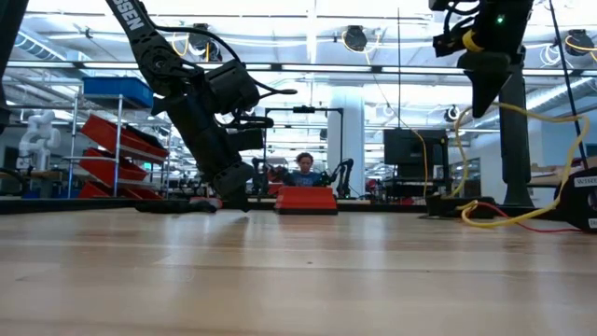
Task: Coil cords
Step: Uncoil the yellow wire from the spool, then uncoil the red wire from the spool
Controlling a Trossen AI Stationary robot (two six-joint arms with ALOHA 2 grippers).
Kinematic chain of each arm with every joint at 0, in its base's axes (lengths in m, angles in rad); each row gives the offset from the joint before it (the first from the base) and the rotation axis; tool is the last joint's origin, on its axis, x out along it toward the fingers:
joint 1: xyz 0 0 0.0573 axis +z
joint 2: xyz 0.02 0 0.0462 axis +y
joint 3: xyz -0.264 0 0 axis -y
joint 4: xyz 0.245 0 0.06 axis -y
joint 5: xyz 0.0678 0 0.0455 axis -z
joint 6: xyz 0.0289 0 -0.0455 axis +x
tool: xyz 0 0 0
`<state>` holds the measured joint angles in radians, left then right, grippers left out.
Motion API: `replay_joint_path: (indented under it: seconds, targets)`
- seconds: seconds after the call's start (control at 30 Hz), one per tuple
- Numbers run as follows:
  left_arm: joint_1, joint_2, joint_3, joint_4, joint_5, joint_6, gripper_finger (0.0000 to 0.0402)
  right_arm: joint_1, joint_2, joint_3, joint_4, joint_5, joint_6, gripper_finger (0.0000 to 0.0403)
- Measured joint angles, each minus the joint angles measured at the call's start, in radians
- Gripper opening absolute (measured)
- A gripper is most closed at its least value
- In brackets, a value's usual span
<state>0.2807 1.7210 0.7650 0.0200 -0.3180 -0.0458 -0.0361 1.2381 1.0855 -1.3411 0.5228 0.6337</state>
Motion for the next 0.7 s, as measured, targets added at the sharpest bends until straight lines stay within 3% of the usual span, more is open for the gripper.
replay_joint_path:
  seconds: [0.4, 0.7]
  targets:
    - [0.0, 0.0, 0.0, 0.0, 0.0, 0.0, 0.0071, 0.068, -0.001, 0.0, 0.004, 0.051, 0.003, 0.0178]
    - [0.0, 0.0, 0.0, 0.0, 0.0, 0.0, 0.0071, 0.305, -0.021, 0.0, 0.015, -0.157, 0.144, 0.0177]
